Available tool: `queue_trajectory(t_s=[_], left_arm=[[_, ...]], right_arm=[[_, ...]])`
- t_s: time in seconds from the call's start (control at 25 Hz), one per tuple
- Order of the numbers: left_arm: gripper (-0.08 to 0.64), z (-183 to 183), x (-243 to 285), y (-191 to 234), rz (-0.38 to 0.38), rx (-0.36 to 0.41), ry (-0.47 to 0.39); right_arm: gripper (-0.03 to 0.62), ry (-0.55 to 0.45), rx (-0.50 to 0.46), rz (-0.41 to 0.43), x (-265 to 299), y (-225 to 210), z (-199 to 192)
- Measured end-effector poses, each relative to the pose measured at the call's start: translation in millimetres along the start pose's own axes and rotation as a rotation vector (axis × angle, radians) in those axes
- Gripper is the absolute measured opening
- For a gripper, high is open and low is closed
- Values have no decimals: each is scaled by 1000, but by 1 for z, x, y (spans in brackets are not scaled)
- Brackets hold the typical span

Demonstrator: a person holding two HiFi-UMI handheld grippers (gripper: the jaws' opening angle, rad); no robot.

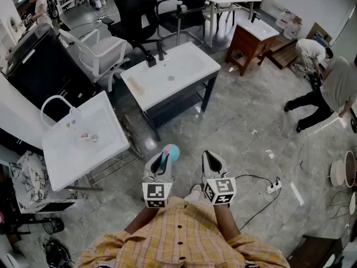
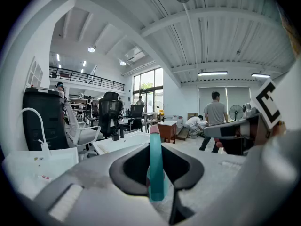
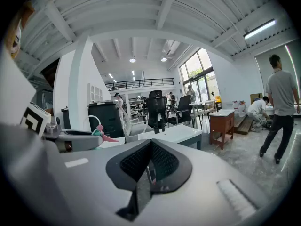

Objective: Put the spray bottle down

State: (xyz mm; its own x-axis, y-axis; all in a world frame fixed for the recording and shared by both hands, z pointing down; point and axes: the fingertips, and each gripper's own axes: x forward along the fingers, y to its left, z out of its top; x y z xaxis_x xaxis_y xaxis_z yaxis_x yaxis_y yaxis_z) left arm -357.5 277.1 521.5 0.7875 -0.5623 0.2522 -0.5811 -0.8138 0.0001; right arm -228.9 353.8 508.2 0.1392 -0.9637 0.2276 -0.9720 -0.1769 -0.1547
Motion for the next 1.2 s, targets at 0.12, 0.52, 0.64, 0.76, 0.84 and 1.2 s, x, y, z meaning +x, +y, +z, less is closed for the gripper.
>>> queue_trajectory(t_s=[0.12, 0.52, 0.64, 0.76, 0.84, 1.2], left_arm=[[71, 0, 4, -5, 4, -1, -5], [71, 7, 33, -29, 19, -1, 1], [71, 9, 46, -38, 31, 12, -1], [71, 12, 59, -47, 45, 15, -6], [71, 15, 65, -55, 57, 11, -10], [71, 7, 81, -82, 73, 6, 12]], right_arm=[[0, -1, -5, 11, 0, -4, 0], [2, -26, 2, 62, 6, -36, 12], [2, -29, 7, 73, 10, -53, 14], [2, -34, 1, 95, 13, -65, 16], [2, -33, -3, 110, 12, -73, 15], [2, -31, 11, 133, 11, -102, 13]])
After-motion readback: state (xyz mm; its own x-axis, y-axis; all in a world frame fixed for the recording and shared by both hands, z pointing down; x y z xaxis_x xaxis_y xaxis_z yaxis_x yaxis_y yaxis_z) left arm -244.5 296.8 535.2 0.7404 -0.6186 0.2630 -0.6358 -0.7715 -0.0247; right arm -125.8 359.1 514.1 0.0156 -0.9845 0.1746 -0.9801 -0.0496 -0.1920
